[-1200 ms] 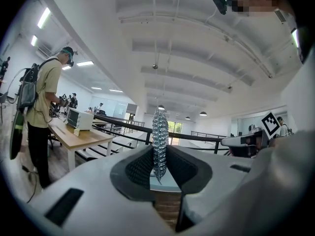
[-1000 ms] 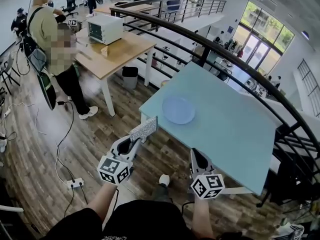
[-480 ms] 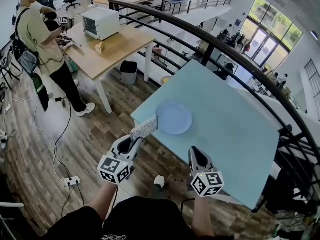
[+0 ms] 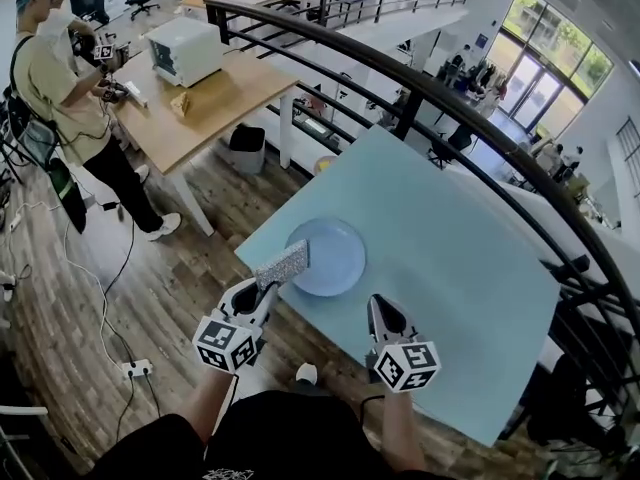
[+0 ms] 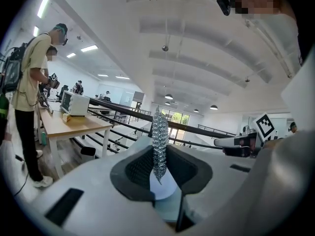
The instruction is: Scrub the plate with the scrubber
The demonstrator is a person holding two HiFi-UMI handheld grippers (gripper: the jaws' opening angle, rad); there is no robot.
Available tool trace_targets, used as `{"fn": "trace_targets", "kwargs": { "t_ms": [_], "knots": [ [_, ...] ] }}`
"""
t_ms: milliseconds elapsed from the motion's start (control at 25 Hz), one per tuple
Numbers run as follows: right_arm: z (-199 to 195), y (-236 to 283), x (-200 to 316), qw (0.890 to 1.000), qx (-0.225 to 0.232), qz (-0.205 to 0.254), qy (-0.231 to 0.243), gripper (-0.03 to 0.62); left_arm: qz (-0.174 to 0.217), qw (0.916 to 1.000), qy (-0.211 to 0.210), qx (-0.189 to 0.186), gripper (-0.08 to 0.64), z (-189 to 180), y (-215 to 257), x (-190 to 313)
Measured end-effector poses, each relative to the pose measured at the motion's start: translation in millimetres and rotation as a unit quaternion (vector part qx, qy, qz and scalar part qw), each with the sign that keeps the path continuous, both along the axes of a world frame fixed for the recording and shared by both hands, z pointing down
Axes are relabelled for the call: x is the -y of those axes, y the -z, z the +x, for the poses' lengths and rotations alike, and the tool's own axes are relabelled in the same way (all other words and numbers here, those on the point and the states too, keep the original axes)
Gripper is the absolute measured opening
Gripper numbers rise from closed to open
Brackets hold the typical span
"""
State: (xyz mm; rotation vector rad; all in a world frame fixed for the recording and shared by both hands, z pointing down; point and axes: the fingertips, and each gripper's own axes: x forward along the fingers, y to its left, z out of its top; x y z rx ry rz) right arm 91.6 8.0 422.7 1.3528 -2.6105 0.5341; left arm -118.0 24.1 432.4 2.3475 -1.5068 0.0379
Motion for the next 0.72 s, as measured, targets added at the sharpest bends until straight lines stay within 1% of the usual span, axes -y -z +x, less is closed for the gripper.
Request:
{"fn": "trace_targets", "kwargs": {
  "t_ms": [160,320,520,720],
  "knots": [
    [6.7,-5.6,27.1,1.0,0.005,-0.003,0.019,0.008,0.0,1.0,0.005,0.008,0.086,18.8,-0.9,25.9],
    [4.3,-14.4,40.3,0.999,0.006,-0.007,0.043,0.008,-0.002,0.9998,0.009,0.017,0.086,27.6,-3.7,39.3],
    [5.9,-27.2,48.5,0.998,0.014,-0.018,0.054,0.008,-0.013,0.9995,0.019,0.022,0.086,28.8,-11.3,43.1],
    [6.3,-48.4,56.4,0.998,0.014,-0.042,0.052,0.008,-0.04,0.9988,0.023,0.014,0.086,20.5,-30.6,49.4]
  ]
}}
